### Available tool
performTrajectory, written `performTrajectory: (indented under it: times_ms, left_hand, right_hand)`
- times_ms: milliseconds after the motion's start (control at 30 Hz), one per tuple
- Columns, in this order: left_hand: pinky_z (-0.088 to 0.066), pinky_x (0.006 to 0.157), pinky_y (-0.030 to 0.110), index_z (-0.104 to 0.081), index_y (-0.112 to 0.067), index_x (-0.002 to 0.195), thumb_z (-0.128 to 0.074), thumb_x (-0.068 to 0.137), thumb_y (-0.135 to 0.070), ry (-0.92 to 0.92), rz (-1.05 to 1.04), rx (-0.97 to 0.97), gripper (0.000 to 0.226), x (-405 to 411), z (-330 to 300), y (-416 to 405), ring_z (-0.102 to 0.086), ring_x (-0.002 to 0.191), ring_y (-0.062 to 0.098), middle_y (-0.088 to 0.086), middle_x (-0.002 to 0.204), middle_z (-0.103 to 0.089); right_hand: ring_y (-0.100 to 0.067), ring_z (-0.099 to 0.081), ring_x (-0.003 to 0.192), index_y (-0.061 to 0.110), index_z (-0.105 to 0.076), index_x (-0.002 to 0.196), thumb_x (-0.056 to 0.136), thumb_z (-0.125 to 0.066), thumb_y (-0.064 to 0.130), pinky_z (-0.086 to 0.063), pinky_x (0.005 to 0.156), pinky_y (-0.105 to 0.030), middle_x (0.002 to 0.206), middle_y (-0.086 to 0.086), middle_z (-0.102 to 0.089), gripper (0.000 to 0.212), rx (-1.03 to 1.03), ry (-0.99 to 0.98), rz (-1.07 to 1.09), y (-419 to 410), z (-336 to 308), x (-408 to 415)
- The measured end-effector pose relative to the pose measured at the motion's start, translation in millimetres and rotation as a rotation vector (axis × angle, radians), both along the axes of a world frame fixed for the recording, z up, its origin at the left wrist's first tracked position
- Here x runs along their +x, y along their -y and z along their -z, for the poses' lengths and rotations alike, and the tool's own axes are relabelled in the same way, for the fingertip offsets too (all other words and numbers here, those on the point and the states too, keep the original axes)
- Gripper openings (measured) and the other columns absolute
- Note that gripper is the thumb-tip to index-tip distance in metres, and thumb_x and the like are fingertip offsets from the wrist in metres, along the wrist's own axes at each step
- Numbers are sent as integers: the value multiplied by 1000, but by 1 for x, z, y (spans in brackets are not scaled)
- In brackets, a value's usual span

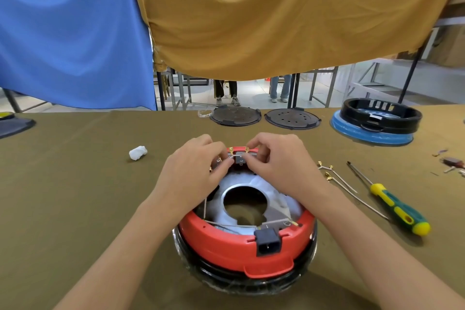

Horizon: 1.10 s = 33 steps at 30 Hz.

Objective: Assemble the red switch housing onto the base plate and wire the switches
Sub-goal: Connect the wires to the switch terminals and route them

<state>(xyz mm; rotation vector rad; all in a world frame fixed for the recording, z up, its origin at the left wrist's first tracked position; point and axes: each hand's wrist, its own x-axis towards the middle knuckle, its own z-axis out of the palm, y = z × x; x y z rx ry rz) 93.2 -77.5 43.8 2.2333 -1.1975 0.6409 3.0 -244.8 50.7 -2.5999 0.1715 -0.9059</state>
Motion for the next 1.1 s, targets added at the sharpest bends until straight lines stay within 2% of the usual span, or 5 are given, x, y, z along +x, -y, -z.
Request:
performTrajectory:
  times_ms: [233, 467, 600, 833, 1100]
  left_hand:
    - [-43, 64, 30, -67, -22, 84, -62, 93, -39, -42, 0, 65, 20, 1, 2, 0, -49, 76, 11, -9, 93, -47]
    - [-34, 60, 28, -67, -26, 83, -57, 94, -44, -45, -35, 302, 23, 5, -3, 6, -49, 77, 13, -8, 82, -45]
    - [-44, 74, 32, -62, -25, 78, -60, 92, -41, -22, 71, 448, 22, 17, -18, 19, -49, 88, 13, -10, 88, -51]
    - [-44, 85, 39, -61, -17, 70, -70, 88, -34, -76, 258, 357, 26, 28, -6, 34, -45, 97, 12, -9, 107, -53]
    - [-40, 95, 44, -58, -20, 74, -65, 92, -38, -99, 233, 324, 26, 32, 2, 34, -41, 111, 13, -5, 121, -48]
  right_hand:
    - [-1, -52, 56, 25, -72, 85, 88, -67, 39, -34, 53, -16, 53, 14, -54, 15, -32, -160, 13, 2, 1, 2]
    - [-12, -53, 61, 26, -70, 82, 89, -66, 37, -52, 88, -39, 57, 13, -52, 14, -40, -278, 22, 0, 2, 3]
    - [-22, -59, 73, 25, -70, 83, 89, -65, 37, -53, 80, -36, 68, 6, -61, 14, -28, -282, 45, 3, 2, 2]
    - [-25, -60, 71, 13, -74, 81, 89, -66, 29, -48, 64, -34, 71, -7, -67, 19, -38, -301, 38, 10, 3, 3]
    - [-16, -49, 77, 22, -79, 88, 89, -70, 32, -40, 70, -27, 73, 1, -67, 13, -29, -318, 30, 17, -3, -3]
